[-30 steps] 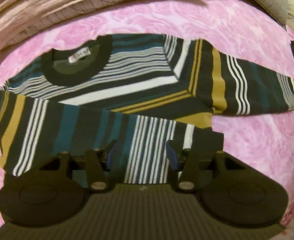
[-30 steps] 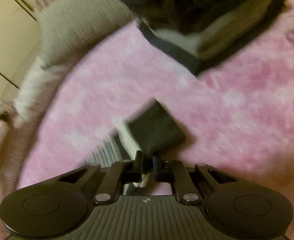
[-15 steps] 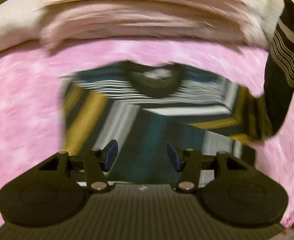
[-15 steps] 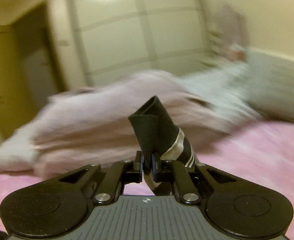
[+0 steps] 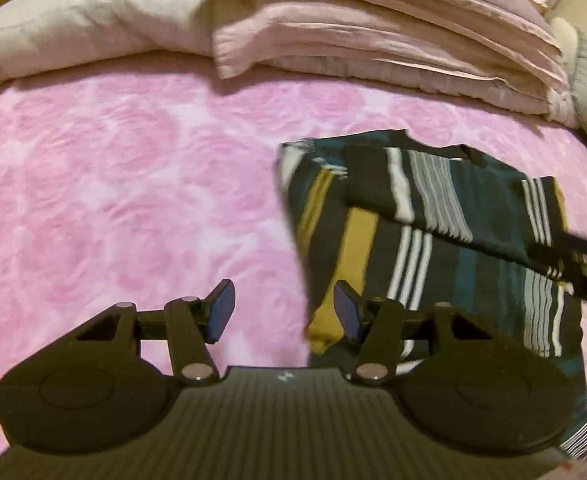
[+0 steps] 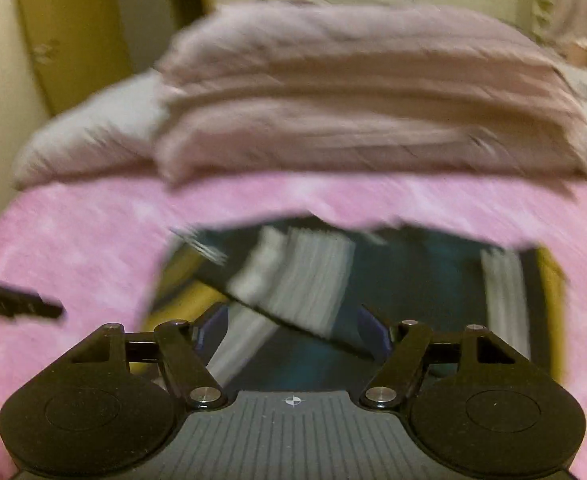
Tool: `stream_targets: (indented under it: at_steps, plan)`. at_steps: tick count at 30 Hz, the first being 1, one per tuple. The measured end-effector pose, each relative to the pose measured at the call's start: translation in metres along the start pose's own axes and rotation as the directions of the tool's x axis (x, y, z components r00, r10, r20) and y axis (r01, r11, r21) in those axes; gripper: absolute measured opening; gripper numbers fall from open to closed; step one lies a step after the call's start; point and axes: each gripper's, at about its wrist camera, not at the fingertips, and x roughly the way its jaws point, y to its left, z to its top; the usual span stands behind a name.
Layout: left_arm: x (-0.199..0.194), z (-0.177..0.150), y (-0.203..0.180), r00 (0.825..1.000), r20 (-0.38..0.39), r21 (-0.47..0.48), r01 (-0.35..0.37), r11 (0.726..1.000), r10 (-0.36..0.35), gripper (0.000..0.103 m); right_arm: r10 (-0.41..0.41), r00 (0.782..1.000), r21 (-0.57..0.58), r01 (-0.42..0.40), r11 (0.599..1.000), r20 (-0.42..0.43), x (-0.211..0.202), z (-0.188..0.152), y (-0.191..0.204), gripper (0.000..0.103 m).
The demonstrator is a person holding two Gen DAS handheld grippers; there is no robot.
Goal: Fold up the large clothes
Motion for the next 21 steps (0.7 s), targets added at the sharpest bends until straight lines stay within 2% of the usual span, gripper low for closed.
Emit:
stream_targets:
  at_steps: [5,9,12,15,18,19,20,21]
  plan:
    - [0.046,0.029,-0.019,0.997,0.027,0.06,0.07,0.996,-0.071,0.044,-0.153,0.985,0.077,0.159,0.984,-0.081,-0.004,-0.01,-0.078,0.068]
    - [0.086,0.06,-0.035,0.995,0.044,0.102,0.081,0.991,-0.086,0.038,-0.207,0.972,0.082,0.216,0.973,-0.107,-0.007,-0.016,-0.125,0.068]
    - [0.12,0.075,-0.048,0.997,-0.032,0.093,0.079,0.993,-0.076,0.038,-0.219,0.969,0.065,0.227,0.972,-0.116,-0.003,-0.017,-0.151,0.068]
    - [0.144,0.077,-0.054,0.989,-0.129,0.032,0.075,0.997,-0.07,0.036,-0.227,0.967,0.023,0.231,0.973,-0.113,0.006,-0.015,-0.172,0.068]
    - [0.151,0.073,-0.058,0.988,-0.144,0.013,0.064,0.998,-0.061,0.034,-0.234,0.967,-0.044,0.231,0.972,-0.103,0.023,-0.003,-0.188,0.068]
    - [0.152,0.072,-0.059,0.989,-0.138,0.01,0.055,0.998,-0.053,0.026,-0.23,0.969,-0.069,0.225,0.972,-0.094,0.027,0.003,-0.193,0.068]
    - [0.152,0.072,-0.06,0.99,-0.131,0.012,0.048,0.999,-0.046,0.011,-0.227,0.97,-0.101,0.219,0.971,-0.083,0.031,0.009,-0.197,0.068]
    - [0.15,0.072,-0.061,0.991,-0.126,0.022,0.045,0.999,-0.042,0.006,-0.222,0.972,-0.127,0.211,0.969,-0.075,0.037,0.014,-0.201,0.068]
